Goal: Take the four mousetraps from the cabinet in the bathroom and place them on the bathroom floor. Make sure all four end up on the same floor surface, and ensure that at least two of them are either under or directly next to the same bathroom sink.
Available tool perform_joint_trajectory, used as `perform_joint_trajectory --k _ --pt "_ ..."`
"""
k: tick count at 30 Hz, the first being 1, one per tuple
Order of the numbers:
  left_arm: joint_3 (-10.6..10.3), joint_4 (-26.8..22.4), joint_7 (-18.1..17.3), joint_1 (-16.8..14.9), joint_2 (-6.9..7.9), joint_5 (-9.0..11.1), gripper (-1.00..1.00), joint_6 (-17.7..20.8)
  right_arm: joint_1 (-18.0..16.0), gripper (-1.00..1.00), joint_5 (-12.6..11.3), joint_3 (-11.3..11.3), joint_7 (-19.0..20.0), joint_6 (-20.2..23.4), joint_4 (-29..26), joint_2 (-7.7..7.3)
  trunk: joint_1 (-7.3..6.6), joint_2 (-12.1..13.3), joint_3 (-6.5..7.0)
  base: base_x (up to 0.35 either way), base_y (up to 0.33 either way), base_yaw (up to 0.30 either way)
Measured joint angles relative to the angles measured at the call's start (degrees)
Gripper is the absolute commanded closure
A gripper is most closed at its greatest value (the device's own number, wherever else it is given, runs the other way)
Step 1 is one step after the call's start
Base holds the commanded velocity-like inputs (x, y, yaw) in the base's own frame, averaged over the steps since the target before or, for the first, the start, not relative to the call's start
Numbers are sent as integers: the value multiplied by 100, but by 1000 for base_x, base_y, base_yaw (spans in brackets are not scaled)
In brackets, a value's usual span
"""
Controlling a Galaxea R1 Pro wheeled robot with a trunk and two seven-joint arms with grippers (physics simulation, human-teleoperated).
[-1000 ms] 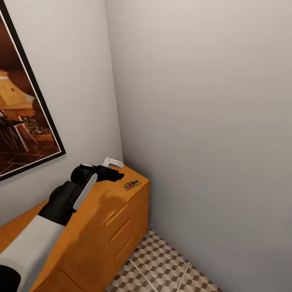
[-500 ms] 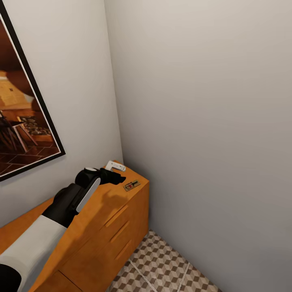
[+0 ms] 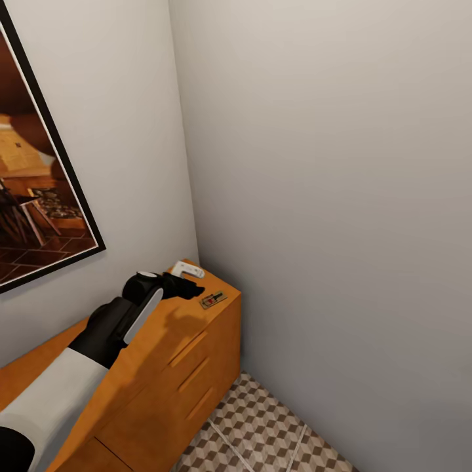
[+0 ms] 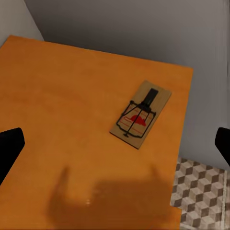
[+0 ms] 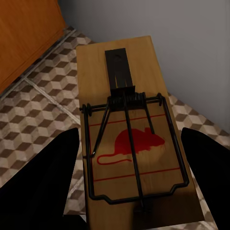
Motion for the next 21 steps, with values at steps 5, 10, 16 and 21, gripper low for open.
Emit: perform_joint_trajectory --k 5,10,16,21 --pt "-81 45 -325 0 0 -5 -100 -11 -1 100 0 0 0 0 0 0 0 0 0 0 0 0" --pt "-99 202 -499 0 0 -10 -100 -23 -2 100 0 0 0 0 0 0 0 0 0 0 0 0" --pt "-155 270 -531 0 0 -10 -100 -26 -2 100 0 0 0 0 0 0 0 0 0 0 0 0" --pt "-201 292 -535 0 0 -11 -100 -26 -2 100 0 0 0 0 0 0 0 0 0 0 0 0"
